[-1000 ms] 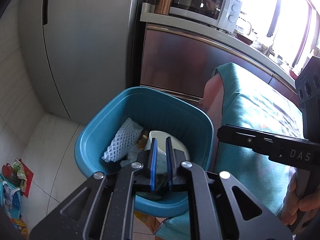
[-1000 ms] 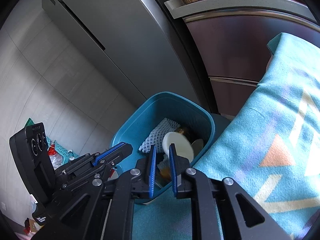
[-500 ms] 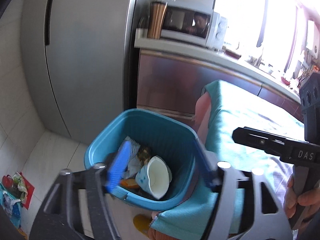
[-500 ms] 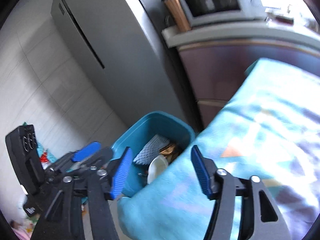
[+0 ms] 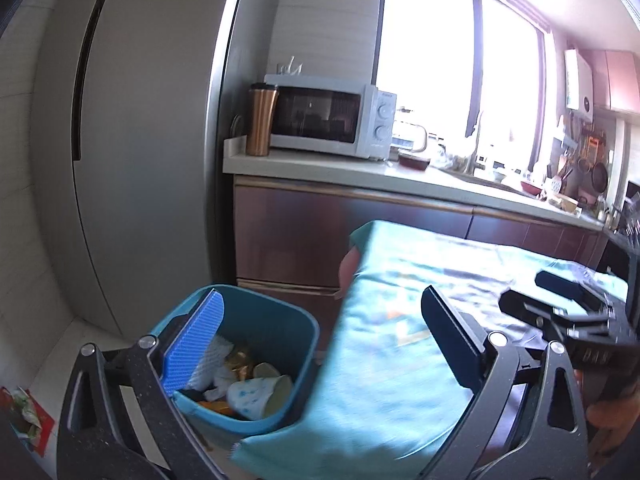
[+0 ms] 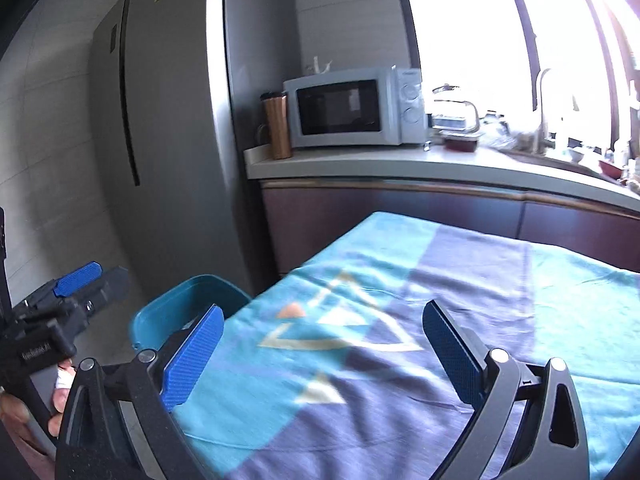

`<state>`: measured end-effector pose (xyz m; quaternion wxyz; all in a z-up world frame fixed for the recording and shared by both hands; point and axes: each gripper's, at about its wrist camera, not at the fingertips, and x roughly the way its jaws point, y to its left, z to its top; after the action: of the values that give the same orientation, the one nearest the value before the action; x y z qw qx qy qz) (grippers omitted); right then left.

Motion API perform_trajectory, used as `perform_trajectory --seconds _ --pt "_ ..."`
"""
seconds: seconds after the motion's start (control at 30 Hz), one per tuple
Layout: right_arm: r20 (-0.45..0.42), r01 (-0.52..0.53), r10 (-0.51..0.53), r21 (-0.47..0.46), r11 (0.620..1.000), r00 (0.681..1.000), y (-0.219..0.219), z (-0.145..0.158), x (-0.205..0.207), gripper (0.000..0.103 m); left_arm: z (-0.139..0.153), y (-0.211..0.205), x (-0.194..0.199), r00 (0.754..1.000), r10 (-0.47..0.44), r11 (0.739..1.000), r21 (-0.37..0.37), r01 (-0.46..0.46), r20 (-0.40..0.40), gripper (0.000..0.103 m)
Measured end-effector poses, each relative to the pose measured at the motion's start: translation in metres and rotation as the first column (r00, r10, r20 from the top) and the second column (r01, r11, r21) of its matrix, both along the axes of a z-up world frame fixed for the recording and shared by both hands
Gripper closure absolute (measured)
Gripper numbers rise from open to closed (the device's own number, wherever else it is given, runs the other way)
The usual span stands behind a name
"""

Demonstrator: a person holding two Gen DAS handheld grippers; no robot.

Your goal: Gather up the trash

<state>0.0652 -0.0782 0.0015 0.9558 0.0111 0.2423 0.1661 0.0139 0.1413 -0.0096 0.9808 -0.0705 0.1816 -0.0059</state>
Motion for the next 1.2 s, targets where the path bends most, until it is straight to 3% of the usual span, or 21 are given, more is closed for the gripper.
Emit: perform_trajectory --seconds 0.53,1.2 --pt "0.144 0.215 -0.212 -0.003 0.977 0.967 -0.066 0.006 -0.045 0.007 0.014 -0.066 -0.014 0.995 -0.023 0.999 0.051 0.018 0.094 0.006" --pt "0.205 0.275 -0.268 -0.005 0.961 0.941 -0.086 0.010 -0.064 0.007 0.013 -0.093 -0.014 0.991 -0.040 0.994 0.106 0.027 0.128 0.006"
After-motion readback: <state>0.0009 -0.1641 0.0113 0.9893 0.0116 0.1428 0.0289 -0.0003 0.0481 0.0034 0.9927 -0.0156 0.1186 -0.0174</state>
